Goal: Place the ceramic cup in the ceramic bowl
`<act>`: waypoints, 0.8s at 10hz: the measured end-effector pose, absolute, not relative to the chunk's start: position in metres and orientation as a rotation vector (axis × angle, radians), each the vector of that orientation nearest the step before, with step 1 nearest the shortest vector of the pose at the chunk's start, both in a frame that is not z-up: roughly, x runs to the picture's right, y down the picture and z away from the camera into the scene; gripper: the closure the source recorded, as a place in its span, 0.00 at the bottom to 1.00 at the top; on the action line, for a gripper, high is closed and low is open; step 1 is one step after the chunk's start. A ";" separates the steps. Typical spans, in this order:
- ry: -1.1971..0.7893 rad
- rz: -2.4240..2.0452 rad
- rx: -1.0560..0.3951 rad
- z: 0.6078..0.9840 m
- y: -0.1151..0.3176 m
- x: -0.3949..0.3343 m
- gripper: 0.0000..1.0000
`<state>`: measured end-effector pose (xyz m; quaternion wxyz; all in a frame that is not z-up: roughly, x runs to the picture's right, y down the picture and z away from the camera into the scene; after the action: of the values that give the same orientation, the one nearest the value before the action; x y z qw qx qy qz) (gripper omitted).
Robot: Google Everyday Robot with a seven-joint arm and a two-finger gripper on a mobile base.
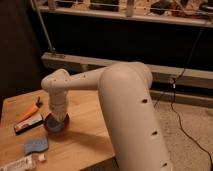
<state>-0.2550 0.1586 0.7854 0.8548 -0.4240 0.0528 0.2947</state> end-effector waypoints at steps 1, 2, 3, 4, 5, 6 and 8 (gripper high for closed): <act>0.113 0.627 -0.888 0.788 0.159 -0.256 0.45; 0.115 0.631 -0.885 0.789 0.159 -0.256 0.36; 0.118 0.635 -0.880 0.790 0.159 -0.256 0.26; 0.119 0.637 -0.875 0.791 0.158 -0.256 0.21; 0.120 0.640 -0.871 0.792 0.158 -0.256 0.20; 0.119 0.643 -0.864 0.792 0.156 -0.256 0.20; 0.119 0.658 -0.845 0.794 0.150 -0.255 0.20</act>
<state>-0.2554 0.1502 0.7940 0.8583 -0.4026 0.0568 0.3131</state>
